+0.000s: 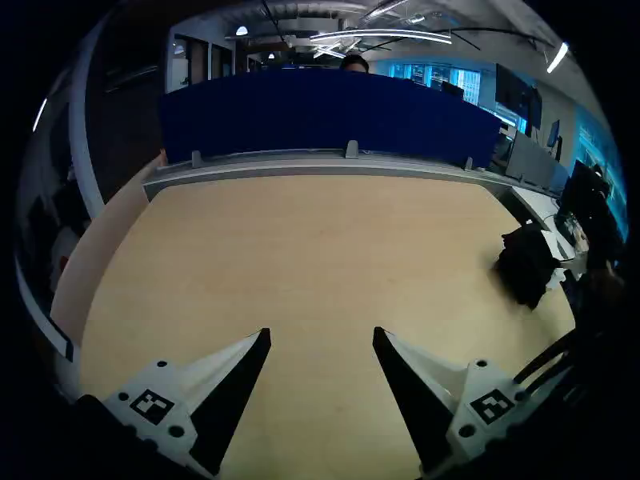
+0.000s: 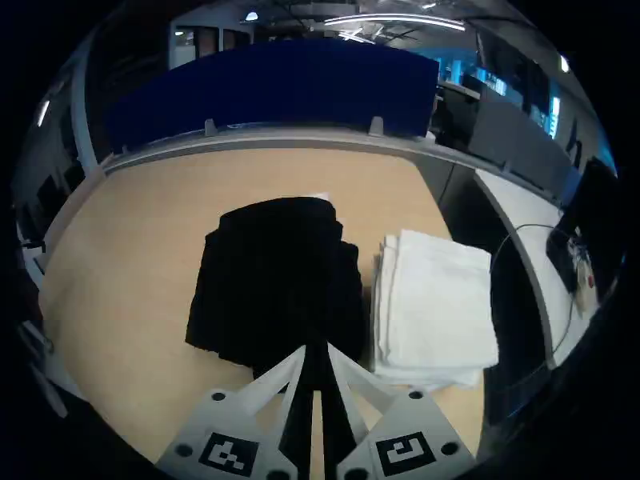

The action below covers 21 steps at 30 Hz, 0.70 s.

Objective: Fold towel

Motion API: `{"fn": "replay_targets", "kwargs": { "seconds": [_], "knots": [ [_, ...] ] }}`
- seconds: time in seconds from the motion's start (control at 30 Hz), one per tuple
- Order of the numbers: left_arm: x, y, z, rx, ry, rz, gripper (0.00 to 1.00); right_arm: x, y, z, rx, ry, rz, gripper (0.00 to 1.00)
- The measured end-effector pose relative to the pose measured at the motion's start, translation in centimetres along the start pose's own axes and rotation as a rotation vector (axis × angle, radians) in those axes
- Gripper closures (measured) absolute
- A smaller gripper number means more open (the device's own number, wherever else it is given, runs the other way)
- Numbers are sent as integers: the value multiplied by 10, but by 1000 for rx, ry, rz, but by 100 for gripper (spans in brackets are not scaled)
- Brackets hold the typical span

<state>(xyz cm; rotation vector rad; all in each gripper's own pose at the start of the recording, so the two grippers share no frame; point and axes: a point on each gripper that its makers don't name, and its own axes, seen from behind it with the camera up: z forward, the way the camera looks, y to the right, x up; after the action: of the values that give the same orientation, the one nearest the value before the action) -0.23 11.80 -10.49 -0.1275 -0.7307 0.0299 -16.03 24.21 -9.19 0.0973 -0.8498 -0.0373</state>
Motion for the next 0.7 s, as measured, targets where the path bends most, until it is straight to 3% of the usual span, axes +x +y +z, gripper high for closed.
{"fn": "replay_targets", "kwargs": {
  "seconds": [0.3, 0.47, 0.7],
  "knots": [
    [4, 7, 2, -6, 1, 21, 5, -26, -6, 12, -15, -48, -3, 96],
    [4, 6, 2, -5, 1, 26, 5, -20, -2, 11, -40, -25, -4, 94],
    [5, 6, 3, -7, 0, 20, 5, -15, 7, 2, -67, -6, -8, 81]
  ]
}}
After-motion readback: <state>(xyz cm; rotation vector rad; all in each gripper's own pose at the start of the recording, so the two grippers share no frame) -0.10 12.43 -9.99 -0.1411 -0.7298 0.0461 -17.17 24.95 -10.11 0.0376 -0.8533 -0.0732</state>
